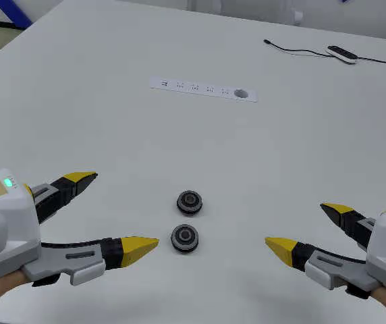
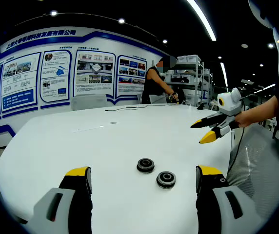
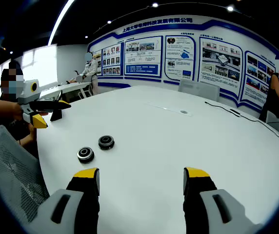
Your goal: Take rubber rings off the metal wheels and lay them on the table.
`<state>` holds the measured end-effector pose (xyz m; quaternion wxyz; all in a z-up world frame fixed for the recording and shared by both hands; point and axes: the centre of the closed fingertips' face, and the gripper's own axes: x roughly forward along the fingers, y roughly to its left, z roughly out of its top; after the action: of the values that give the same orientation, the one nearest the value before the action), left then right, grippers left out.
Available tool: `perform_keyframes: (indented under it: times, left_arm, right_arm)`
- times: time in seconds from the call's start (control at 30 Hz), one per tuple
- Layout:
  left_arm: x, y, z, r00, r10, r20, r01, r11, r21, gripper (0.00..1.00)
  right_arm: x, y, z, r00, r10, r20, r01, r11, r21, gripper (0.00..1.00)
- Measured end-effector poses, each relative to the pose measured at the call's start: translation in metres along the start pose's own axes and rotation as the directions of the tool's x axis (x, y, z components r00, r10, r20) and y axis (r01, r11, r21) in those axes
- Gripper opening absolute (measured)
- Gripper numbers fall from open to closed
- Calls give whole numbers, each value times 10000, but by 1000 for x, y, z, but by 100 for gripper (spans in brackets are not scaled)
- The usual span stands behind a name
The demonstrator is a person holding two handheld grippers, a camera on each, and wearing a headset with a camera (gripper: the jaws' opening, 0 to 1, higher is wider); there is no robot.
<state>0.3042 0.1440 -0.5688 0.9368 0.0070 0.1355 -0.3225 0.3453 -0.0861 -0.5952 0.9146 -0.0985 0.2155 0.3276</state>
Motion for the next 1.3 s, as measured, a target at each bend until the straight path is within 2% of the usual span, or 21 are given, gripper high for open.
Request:
perform_keyframes:
  times: [0.8, 1.3]
  left_arm:
    - [-5, 2, 0, 10000, 70, -21, -70, 10000, -37, 86]
    - [1, 1, -4, 9998, -135, -144, 134, 9999, -65, 84]
  right_arm:
    - [-1, 10, -6, 9994, 292, -184, -294, 9995, -73, 68]
    - [0, 9, -4, 9995, 277, -122, -272, 9990, 362, 64]
